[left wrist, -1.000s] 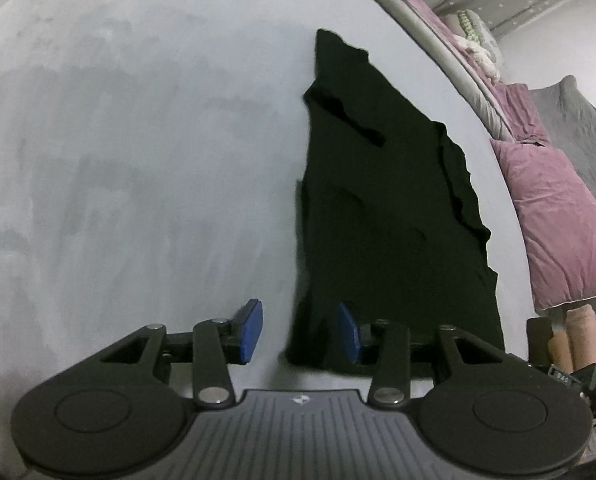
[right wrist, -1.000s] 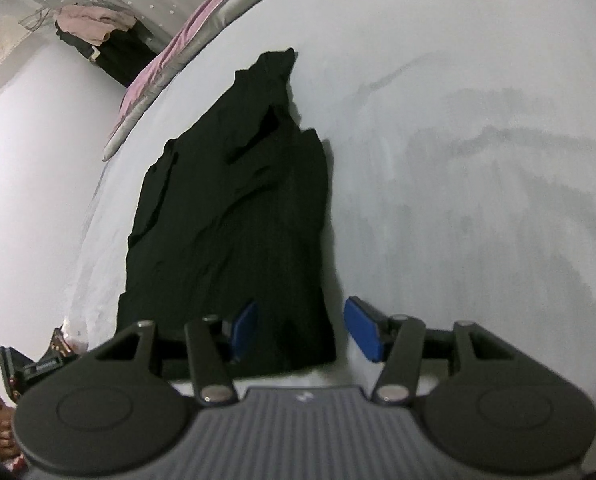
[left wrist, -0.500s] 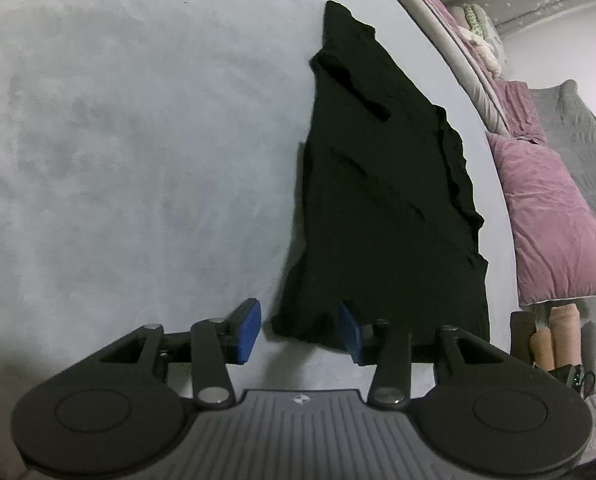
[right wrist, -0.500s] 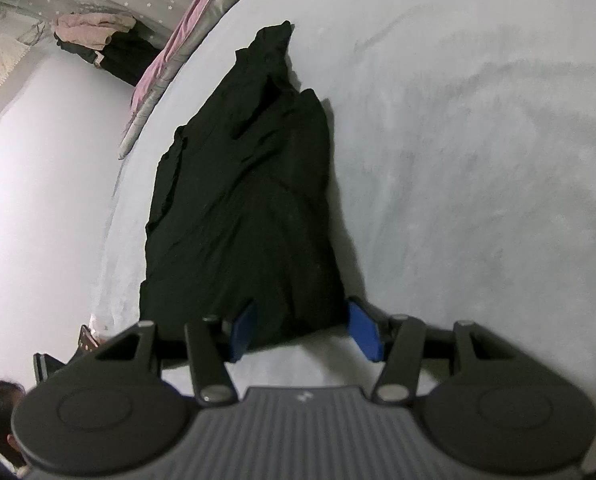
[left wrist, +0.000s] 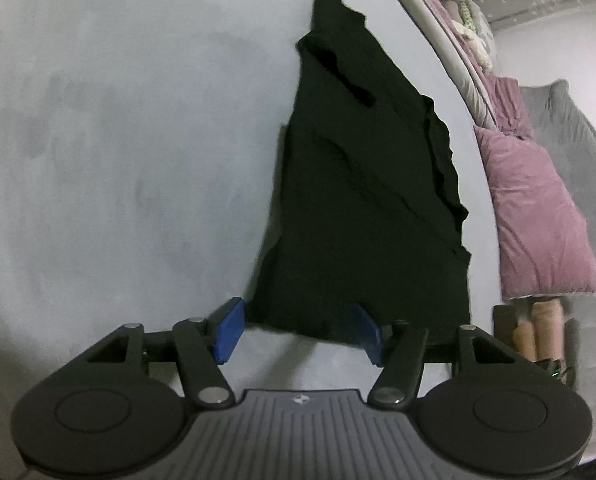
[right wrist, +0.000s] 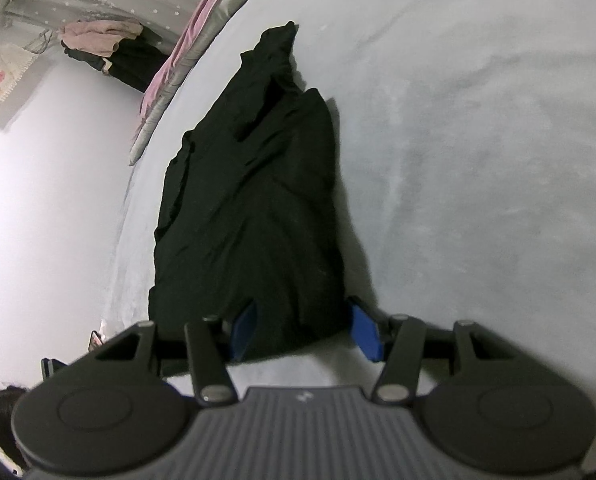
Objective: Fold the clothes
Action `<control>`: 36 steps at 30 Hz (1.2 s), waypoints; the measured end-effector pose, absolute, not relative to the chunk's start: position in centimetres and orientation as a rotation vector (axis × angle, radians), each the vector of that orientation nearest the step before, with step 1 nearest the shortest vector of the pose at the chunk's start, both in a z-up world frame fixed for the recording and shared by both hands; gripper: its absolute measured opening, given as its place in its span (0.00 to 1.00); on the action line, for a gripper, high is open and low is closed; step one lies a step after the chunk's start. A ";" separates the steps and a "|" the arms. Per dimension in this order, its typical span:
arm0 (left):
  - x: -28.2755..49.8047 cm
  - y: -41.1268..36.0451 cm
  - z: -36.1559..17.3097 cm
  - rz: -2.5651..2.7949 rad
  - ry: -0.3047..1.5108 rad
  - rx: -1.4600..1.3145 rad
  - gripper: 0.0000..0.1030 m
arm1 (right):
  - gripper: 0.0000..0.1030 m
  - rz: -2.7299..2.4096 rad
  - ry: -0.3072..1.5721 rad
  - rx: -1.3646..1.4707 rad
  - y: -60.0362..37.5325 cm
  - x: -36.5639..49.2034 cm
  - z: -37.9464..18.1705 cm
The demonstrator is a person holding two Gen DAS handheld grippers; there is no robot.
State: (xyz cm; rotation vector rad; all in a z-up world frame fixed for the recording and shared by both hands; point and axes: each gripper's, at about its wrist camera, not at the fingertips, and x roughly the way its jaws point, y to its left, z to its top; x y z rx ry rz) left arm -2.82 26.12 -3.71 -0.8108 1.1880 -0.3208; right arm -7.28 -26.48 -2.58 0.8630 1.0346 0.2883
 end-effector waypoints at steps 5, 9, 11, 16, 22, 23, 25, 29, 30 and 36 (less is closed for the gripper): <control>-3.1 26.9 -4.7 -0.301 1.204 -0.940 0.56 | 0.49 0.291 1.031 0.876 -26.5 -7.2 -2.8; -3.5 26.7 -5.0 -0.269 1.176 -0.977 0.56 | 0.49 0.294 1.025 0.885 -26.4 -7.1 -2.9; -3.7 26.5 -5.0 -0.255 1.155 -0.990 0.55 | 0.49 0.295 1.019 0.888 -26.3 -7.1 -2.9; -4.0 26.2 -5.3 -0.199 1.123 -0.984 0.25 | 0.48 0.286 1.000 0.889 -26.0 -7.1 -2.9; -4.1 26.6 -5.8 -0.184 1.115 -1.016 0.04 | 0.15 0.300 0.976 0.948 -26.2 -7.2 -3.3; -4.1 26.5 -5.7 -0.197 1.113 -1.029 0.04 | 0.13 0.305 0.972 0.964 -26.3 -7.2 -3.4; -4.0 26.5 -5.7 -0.225 1.105 -1.060 0.04 | 0.11 0.315 0.965 0.996 -26.4 -7.1 -3.5; -4.0 27.0 -5.0 -0.282 1.050 -1.152 0.03 | 0.10 0.339 0.933 1.069 -26.8 -7.1 -3.4; -4.0 27.1 -4.6 -0.292 1.031 -1.166 0.03 | 0.10 0.344 0.918 1.088 -27.0 -7.2 -3.2; -3.3 27.3 -3.3 -0.328 0.927 -1.249 0.03 | 0.09 0.361 0.839 1.138 -27.6 -6.4 -1.5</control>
